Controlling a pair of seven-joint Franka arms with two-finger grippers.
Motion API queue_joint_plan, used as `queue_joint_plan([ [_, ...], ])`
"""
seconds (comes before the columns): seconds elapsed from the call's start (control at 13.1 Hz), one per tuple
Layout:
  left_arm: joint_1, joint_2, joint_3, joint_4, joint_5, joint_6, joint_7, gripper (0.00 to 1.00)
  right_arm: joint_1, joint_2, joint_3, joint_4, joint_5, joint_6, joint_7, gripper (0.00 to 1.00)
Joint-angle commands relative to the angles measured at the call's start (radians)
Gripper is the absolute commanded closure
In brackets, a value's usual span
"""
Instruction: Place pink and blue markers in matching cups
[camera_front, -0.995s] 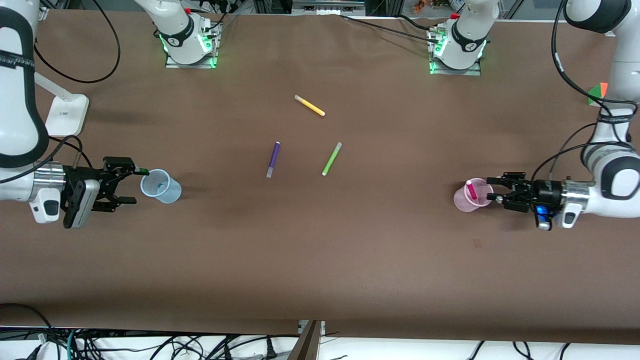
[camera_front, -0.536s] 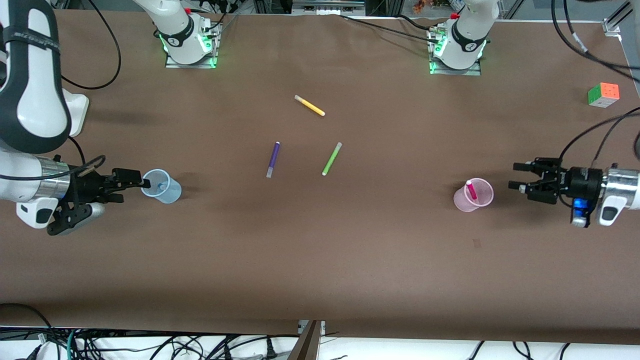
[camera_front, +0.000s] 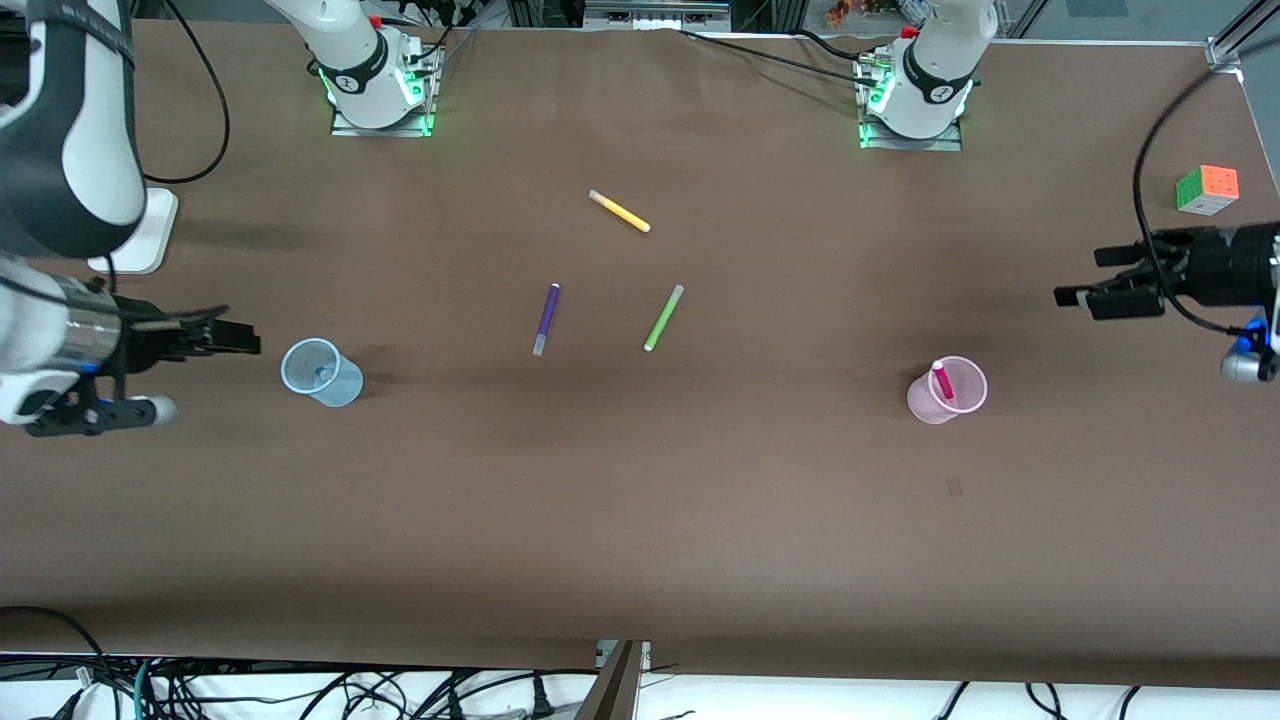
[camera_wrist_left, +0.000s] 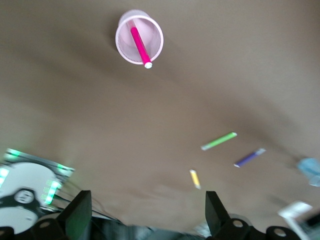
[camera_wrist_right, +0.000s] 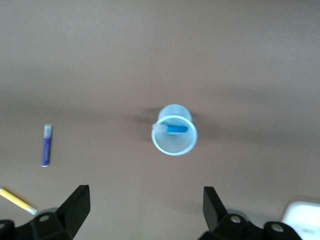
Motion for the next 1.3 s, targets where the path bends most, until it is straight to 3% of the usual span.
queue_joint_plan([
  [0.0, -0.015, -0.029, -0.134, 0.013, 0.176, 0.048, 0.011, 0.00, -0.003, -0.132, -0.001, -0.136, -0.029, 0.020, 0.015, 0.00],
  [0.15, -0.014, -0.031, -0.247, 0.015, 0.315, 0.084, 0.036, 0.00, -0.006, -0.225, -0.001, -0.183, -0.037, 0.030, 0.021, 0.00],
  [0.38, -0.012, -0.032, -0.332, 0.004, 0.481, 0.118, 0.172, 0.00, -0.045, -0.304, -0.001, -0.258, -0.037, 0.030, 0.017, 0.00],
  [0.61, -0.002, -0.061, -0.334, -0.046, 0.477, 0.126, 0.189, 0.00, -0.073, -0.322, -0.005, -0.275, -0.040, 0.022, 0.017, 0.00],
  [0.99, 0.023, -0.187, -0.331, -0.243, 0.427, 0.227, 0.189, 0.00, -0.061, -0.334, -0.004, -0.308, -0.040, 0.027, 0.018, 0.00],
  [1.22, 0.029, -0.190, -0.331, -0.246, 0.422, 0.232, 0.189, 0.00, -0.065, -0.368, -0.005, -0.312, -0.043, 0.010, 0.021, 0.00],
])
